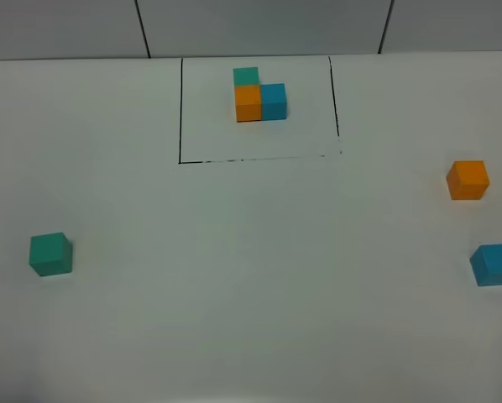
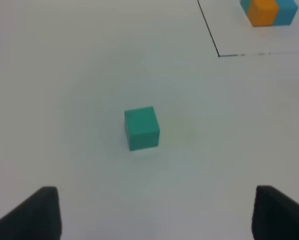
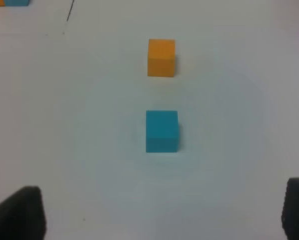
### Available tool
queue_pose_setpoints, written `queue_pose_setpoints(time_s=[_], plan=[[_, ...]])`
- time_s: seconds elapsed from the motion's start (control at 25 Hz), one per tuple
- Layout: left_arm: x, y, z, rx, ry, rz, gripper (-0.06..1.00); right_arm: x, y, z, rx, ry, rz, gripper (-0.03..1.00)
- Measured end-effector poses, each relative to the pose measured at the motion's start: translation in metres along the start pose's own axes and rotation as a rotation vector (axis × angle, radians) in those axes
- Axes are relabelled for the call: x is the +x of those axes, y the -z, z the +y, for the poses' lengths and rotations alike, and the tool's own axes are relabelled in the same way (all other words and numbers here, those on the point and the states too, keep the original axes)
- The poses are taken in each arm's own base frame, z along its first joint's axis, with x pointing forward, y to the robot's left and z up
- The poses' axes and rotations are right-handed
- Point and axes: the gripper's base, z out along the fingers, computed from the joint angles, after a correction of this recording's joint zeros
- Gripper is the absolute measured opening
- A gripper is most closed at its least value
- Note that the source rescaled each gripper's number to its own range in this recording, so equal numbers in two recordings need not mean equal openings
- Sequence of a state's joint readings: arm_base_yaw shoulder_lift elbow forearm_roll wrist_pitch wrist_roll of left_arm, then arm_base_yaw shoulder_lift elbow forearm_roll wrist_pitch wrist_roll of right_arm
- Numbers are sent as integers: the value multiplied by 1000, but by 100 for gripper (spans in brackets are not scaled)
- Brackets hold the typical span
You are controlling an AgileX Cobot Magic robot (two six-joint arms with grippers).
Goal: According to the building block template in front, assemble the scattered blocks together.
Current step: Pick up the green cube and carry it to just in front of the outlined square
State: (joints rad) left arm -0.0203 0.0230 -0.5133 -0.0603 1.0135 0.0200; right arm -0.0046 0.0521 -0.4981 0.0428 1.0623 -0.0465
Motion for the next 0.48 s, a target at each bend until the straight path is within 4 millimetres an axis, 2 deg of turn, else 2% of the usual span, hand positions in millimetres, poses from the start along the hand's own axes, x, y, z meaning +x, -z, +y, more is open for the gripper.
queue_pose_setpoints(time_s=[0.12,0.24,0.36,0.48], plan=[[-14,-7,0,-1,7,-31,86,0,0,0,-1,-2,0,91],[-31,-25,2,-4,15,-14,96,0,0,0,-2,-2,0,90],[-48,-52,3,-7,58,66,99,0,0,0,-3,-2,0,89],[-59,-89,5,-19,110,178,100,0,0,0,-3,-2,0,88]])
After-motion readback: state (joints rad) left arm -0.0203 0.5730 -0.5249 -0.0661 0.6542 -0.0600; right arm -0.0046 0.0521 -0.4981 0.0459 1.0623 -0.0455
